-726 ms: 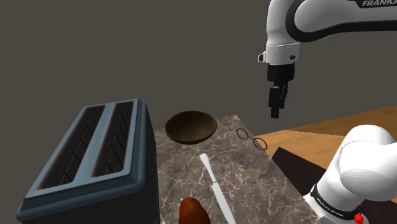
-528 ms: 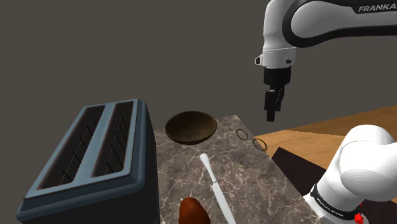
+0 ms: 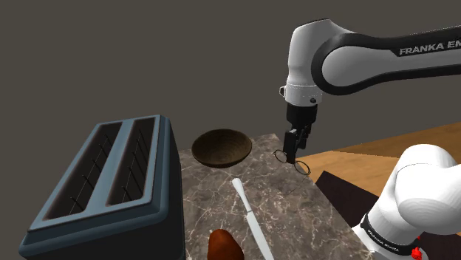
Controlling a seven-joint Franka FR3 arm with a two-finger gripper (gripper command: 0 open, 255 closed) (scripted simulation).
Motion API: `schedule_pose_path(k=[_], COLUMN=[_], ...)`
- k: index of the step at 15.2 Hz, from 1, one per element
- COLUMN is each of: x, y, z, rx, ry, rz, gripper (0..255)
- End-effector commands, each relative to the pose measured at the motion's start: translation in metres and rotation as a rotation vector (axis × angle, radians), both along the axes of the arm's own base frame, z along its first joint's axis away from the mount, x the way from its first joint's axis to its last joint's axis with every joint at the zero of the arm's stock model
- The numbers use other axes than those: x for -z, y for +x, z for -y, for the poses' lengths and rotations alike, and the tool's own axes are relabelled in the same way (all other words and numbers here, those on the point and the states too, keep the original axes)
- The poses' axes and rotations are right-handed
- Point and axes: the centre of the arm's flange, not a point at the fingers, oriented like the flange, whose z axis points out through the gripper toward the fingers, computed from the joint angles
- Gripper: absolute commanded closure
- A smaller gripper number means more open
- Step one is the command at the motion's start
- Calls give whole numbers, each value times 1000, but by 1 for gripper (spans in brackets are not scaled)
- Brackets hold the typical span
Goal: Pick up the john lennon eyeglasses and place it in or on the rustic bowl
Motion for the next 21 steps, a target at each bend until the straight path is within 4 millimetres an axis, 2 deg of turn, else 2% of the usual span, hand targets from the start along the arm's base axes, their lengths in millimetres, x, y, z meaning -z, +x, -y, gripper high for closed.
schedule_pose_path(k=[1,6,14,15,21], x=[11,35,35,35,35], y=[-1,-4,-4,-4,-4], z=[-3,-6,-6,-6,-6], rx=[2,2,2,2,2], ry=[0,0,0,0,0], rz=[4,4,4,4,4], gripper=[0,0,0,255,255])
